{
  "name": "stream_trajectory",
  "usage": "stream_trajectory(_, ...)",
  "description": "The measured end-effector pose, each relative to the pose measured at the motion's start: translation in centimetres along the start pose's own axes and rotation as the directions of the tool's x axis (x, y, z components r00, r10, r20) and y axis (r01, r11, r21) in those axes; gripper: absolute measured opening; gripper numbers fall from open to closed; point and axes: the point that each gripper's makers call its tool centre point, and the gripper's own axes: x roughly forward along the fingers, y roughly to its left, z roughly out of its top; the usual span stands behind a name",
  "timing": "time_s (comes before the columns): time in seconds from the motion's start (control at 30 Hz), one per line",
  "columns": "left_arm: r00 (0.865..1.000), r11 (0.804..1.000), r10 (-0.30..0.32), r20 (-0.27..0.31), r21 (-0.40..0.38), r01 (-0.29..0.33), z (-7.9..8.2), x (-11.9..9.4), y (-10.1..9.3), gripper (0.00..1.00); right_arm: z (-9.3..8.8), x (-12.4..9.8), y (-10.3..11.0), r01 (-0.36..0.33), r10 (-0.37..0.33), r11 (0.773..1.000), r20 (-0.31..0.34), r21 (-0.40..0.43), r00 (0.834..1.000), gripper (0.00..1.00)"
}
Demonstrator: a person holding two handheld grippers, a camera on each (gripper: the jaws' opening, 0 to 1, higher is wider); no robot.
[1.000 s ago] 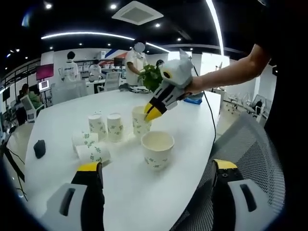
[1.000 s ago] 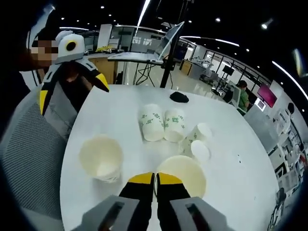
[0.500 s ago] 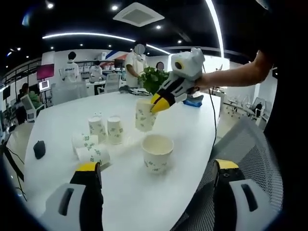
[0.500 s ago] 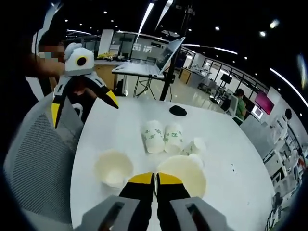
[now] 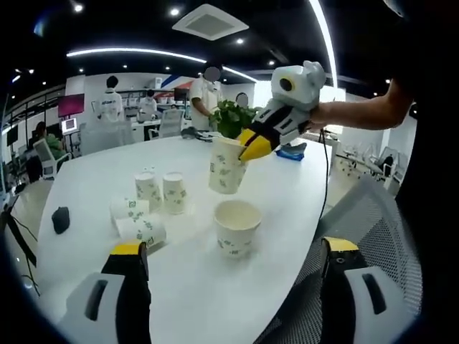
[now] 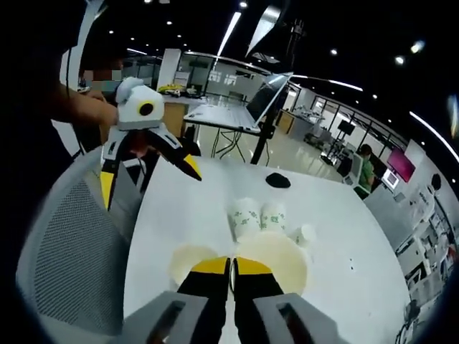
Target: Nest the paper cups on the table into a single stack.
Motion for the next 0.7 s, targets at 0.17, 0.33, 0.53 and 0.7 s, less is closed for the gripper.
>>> stream_trajectory(0.17, 1.0, 1.0, 0.001, 0.0, -0.003, -0.001, -0.1, 0.0, 0.0, 0.99, 0.7, 0.1, 1.0, -0.019, 0.019, 1.0, 0.005, -0.012, 1.0, 0.0)
stream_trajectory(0.33, 1.0, 1.0, -0.002, -0.002, 0.0, 0.002, -0.1, 0.1, -0.1, 0.99, 1.2, 0.2, 2.0, -0.039, 0.039, 0.999, 0.008, -0.024, 0.999, 0.0)
stream_trajectory(0.53, 1.0, 1.0, 0.0, -0.007, -0.003, 0.0, -0.3, 0.1, 0.0, 0.99, 1.3, 0.7, 3.3, -0.069, 0.069, 0.997, -0.001, -0.044, 0.998, 0.0)
stream_trajectory(0.7, 1.0, 1.0, -0.001, -0.01, -0.005, 0.001, -0.4, 0.0, -0.1, 0.99, 1.6, 1.2, 4.1, -0.093, 0.093, 0.995, 0.001, -0.045, 0.996, 0.0)
